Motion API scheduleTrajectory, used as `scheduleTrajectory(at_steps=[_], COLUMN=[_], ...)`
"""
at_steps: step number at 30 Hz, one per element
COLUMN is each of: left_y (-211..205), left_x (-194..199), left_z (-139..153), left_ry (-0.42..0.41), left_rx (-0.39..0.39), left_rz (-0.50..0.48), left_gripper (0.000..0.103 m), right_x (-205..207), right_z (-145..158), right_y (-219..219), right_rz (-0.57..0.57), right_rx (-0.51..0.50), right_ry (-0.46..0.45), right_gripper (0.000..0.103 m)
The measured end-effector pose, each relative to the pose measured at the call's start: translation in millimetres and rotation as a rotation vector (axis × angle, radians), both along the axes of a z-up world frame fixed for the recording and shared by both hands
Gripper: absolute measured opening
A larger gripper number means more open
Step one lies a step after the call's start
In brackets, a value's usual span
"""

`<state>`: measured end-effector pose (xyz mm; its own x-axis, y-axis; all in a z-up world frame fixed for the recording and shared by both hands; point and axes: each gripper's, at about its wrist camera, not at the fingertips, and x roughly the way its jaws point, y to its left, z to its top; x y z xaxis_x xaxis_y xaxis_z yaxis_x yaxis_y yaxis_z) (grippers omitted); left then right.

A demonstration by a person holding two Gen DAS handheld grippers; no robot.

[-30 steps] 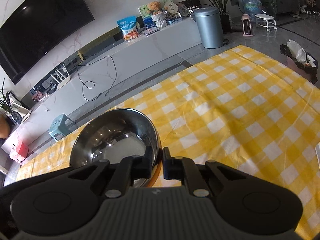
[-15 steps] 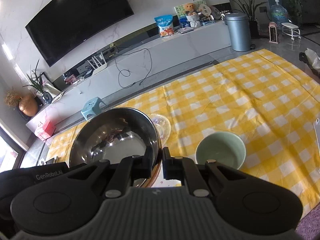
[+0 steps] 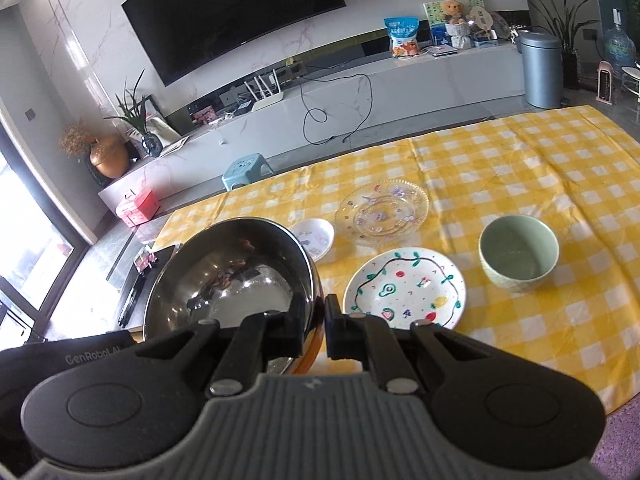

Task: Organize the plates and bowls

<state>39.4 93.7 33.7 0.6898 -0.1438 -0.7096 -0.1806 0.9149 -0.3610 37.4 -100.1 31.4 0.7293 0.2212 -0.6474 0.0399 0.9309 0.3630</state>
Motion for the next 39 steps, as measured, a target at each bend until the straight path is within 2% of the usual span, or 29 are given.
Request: scheduleTrajectory(at_steps=[8, 17, 28, 39], left_y=[30.9, 40.8, 43.4, 41.2], left_x=[-3.6, 1.6, 7.0, 11.6], left_z=[-28.4, -55.6, -64.9, -72.0], left_ry=[0.061, 0.134, 0.170, 0.193], left_rx=[-0.023, -0.063, -0.059, -0.012], left_rz=[0.046, 0.044, 0.047, 0.033], left_gripper=[0.012, 0.012, 0.015, 0.015], right_x=[9.0, 20.3, 33.0, 37.4], right_z=[-19.0, -39.9, -58.6, -68.0], right_y=[30.5, 43.0, 47.0, 51.9], right_rz=[0.058, 0.066, 0.072, 0.082], right_rx=[-0.026, -0.070, -0.067, -0.073], right_ry=[0.071, 0.122, 0.173, 0.194], right_gripper=[0.007, 0.007, 0.006, 0.006])
